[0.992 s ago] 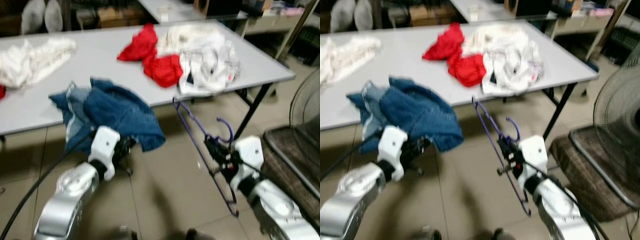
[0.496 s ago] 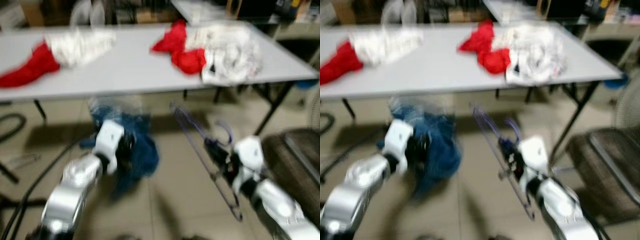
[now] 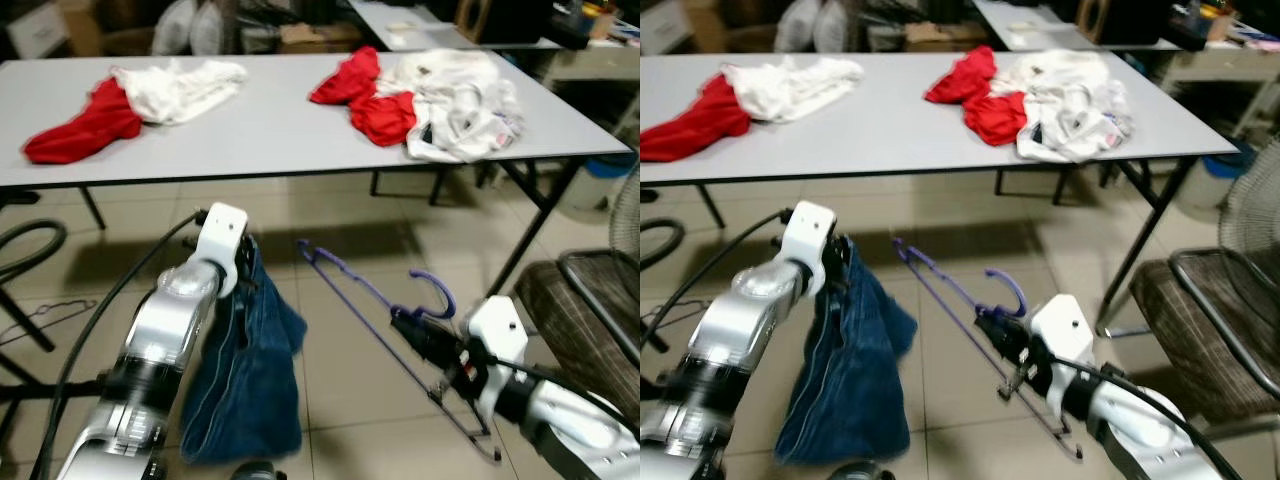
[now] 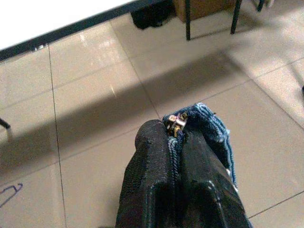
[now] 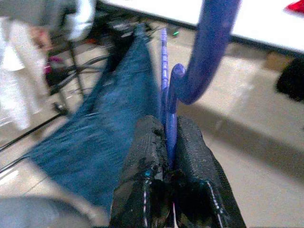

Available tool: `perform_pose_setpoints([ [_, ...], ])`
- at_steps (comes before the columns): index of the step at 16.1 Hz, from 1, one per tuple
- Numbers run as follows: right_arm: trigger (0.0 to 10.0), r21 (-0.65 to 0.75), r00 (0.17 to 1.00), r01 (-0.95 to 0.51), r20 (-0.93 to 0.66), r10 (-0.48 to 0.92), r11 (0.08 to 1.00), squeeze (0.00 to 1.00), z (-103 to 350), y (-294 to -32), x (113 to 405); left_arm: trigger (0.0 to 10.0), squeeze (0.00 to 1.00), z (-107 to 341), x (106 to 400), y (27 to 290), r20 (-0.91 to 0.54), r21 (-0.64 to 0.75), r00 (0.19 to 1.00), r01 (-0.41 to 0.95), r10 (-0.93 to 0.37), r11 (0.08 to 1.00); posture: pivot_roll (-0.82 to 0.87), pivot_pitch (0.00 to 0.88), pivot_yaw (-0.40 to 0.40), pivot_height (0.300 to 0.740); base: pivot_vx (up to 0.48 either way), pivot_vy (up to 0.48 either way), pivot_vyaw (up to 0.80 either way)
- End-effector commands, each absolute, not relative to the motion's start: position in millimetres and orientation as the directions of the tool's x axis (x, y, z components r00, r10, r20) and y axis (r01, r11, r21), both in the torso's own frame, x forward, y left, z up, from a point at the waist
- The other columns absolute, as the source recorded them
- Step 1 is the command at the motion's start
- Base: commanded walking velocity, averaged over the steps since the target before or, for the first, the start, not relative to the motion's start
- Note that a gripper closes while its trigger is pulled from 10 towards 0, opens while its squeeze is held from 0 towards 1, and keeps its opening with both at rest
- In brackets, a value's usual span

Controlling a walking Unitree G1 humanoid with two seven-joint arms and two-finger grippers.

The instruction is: Hang hanger

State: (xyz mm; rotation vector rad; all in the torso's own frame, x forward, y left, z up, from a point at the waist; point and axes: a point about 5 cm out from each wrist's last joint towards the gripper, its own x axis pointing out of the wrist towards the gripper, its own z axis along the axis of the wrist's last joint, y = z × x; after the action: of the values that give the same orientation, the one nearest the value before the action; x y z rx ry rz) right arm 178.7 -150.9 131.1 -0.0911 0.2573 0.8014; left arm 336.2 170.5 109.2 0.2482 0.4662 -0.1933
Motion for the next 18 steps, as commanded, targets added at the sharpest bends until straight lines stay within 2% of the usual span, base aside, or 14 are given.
perform_pose_setpoints([
  [1,10.0,0.039,0.631,-0.75,-0.256,0.732,0.661,0.0,134.6,-147.2,175.8,0.0,0.0,114.7,344.0,173.0,-0.443,0.205,0.892,0.2,-0.092,0.958,0.01,0.0,0.035,0.74,0.0,0.0,0.0],
  [5,10.0,0.084,0.596,-0.771,-0.255,0.761,0.632,0.0,130.0,-135.4,180.8,0.0,0.0,131.9,355.5,163.4,-0.409,0.184,0.906,0.198,-0.108,0.963,0.01,0.0,0.037,0.74,0.0,0.0,0.0],
  [7,10.0,0.08,0.593,-0.757,-0.335,0.732,0.649,0.0,117.1,-134.1,189.1,0.0,0.0,143.4,359.7,155.4,-0.382,0.154,0.914,0.205,-0.133,0.967,0.02,0.0,0.032,0.74,0.0,0.0,0.0],
  [8,10.0,0.064,0.619,-0.723,-0.381,0.687,0.688,0.0,108.8,-136.3,198.6,0.0,0.0,150.4,362.4,149.8,-0.369,0.136,0.916,0.224,-0.16,0.965,0.03,0.0,0.026,0.74,0.0,0.0,0.0],
  [11,10.0,0.045,0.686,-0.661,-0.367,0.628,0.749,0.0,107.1,-137.4,218.9,0.0,0.0,163.3,362.2,138.5,-0.34,0.105,0.906,0.302,-0.251,0.948,0.03,0.0,0.023,0.74,0.0,0.0,0.0],
  [15,10.0,0.07,0.677,-0.672,-0.347,0.649,0.738,0.0,104.3,-130.6,233.3,0.0,0.0,175.9,356.4,117.5,-0.329,0.011,0.864,0.407,-0.381,0.914,0.03,0.0,0.024,0.74,0.0,0.0,0.0],
  [18,10.0,0.111,0.671,-0.663,-0.351,0.653,0.741,0.0,101.1,-128.8,235.2,0.0,0.0,183.6,355.1,113.1,-0.316,-0.033,0.858,0.417,-0.405,0.908,0.03,0.0,0.021,0.74,0.0,0.0,0.0],
])
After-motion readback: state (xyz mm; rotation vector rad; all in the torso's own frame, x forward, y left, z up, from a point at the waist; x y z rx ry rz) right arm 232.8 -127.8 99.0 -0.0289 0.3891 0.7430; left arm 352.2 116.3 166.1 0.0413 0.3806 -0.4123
